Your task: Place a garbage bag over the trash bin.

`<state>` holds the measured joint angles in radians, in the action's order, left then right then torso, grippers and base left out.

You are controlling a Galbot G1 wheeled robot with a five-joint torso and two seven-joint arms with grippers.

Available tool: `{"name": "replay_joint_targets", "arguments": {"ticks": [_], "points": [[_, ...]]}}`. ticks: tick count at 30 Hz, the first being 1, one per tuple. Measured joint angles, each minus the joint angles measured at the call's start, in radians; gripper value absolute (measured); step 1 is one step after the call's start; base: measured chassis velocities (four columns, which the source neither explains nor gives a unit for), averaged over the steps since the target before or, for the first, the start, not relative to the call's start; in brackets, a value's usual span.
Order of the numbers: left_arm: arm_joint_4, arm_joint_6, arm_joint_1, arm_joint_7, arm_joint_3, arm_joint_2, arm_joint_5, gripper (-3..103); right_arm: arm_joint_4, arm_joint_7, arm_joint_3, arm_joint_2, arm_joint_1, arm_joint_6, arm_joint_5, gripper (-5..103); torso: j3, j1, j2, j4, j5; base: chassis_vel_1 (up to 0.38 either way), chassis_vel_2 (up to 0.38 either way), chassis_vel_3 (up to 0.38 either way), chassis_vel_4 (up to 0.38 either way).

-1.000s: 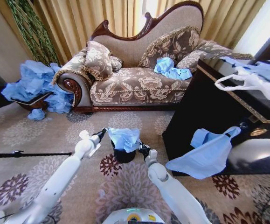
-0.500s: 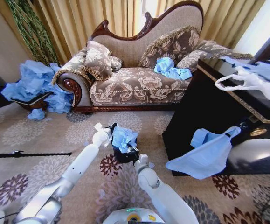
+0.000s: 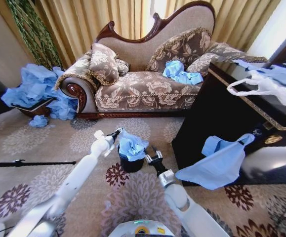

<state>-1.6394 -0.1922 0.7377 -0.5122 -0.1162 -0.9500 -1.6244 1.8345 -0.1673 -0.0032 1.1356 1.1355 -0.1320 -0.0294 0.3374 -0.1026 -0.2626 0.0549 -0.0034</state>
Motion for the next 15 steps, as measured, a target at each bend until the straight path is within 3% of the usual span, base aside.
{"name": "replay_joint_targets", "arguments": {"ticks": [4,6,7,11,15], "points": [[-0.047,-0.004,0.036,-0.012,-0.012,0.044,-0.007,73,-0.011,0.057,0.018,-0.020,-0.007,-0.044,0.056,78,0.000,0.000,0.000,0.0004,-0.0001,0.000,0.000,0.000,0.000],[-0.095,-0.017,0.067,-0.035,-0.031,0.077,-0.043,84,-0.037,0.120,0.026,-0.029,-0.017,-0.087,0.110,88,0.000,0.000,0.000,0.0003,-0.0003,0.000,0.000,0.000,0.000],[-0.125,-0.020,0.082,-0.050,-0.043,0.090,-0.059,84,-0.050,0.137,0.026,-0.031,-0.021,-0.100,0.133,93,0.000,0.000,0.000,0.0005,-0.0002,0.000,0.000,0.000,0.000],[-0.225,-0.035,0.142,-0.075,-0.094,0.133,-0.093,98,-0.080,0.157,0.014,-0.028,-0.031,-0.115,0.184,99,0.000,0.000,0.000,0.0006,0.0000,0.000,0.000,0.000,0.000],[-0.354,-0.053,0.255,-0.084,-0.189,0.184,-0.123,100,-0.131,0.134,-0.024,-0.003,-0.062,-0.091,0.246,100,0.000,0.000,0.000,0.0004,0.0000,0.000,0.000,0.000,0.000]]}}
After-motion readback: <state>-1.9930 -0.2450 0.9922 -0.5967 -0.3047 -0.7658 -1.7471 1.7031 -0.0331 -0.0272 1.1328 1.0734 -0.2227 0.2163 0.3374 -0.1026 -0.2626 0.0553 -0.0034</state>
